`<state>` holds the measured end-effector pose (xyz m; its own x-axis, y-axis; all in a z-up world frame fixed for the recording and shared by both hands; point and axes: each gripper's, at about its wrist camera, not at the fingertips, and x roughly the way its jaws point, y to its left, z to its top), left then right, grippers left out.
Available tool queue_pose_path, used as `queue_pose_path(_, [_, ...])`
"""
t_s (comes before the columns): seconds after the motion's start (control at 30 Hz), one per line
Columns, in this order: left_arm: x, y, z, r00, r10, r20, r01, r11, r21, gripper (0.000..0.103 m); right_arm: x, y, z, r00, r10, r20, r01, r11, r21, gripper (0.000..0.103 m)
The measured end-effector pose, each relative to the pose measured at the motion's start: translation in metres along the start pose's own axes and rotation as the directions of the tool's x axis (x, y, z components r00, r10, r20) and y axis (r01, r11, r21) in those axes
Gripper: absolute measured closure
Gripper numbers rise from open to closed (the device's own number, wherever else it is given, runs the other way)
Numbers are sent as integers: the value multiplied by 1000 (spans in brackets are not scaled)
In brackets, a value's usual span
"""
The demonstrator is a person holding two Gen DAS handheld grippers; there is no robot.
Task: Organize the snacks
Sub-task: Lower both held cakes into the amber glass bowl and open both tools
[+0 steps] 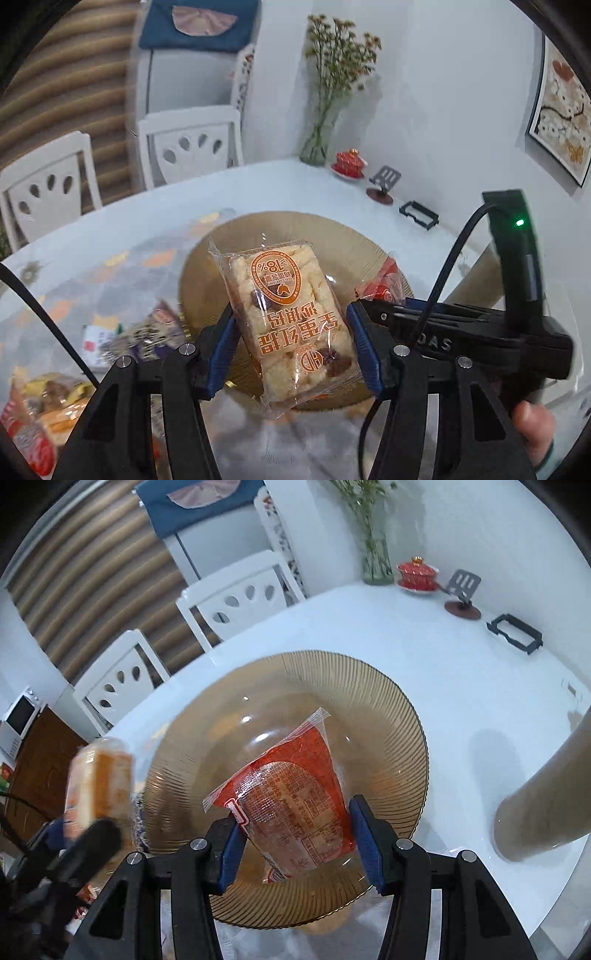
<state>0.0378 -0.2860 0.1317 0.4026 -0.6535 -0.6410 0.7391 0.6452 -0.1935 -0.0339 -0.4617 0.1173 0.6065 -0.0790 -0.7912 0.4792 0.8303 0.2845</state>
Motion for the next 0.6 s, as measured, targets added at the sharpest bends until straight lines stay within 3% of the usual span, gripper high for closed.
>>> queue_pose_path(0.07, [11, 1, 3, 1000, -23, -5, 23, 1000, 9, 46, 4, -5, 3, 1000, -13, -18, 13, 1000, 14, 49])
queue_pose_path(0.13, [14, 4, 4, 1000, -16, 0, 16, 1000, 16, 25, 6, -10, 3, 1000, -13, -21, 14, 999, 30, 43])
queue_pose_path(0.2, [12, 5, 6, 1000, -4, 25, 4, 1000, 8, 18, 2, -16, 1, 1000, -19, -6, 19, 999, 42, 41])
queue_pose_path(0.43, [-18, 23, -1, 998, 19, 56, -17, 999, -37, 18, -11, -7, -10, 1000, 2, 9, -2, 1000, -8, 40])
queue_pose_path(0.6, [-61, 43, -22, 992, 99, 75, -92, 991, -95, 18, -19, 25, -29, 998, 67, -17, -69, 991, -112, 40])
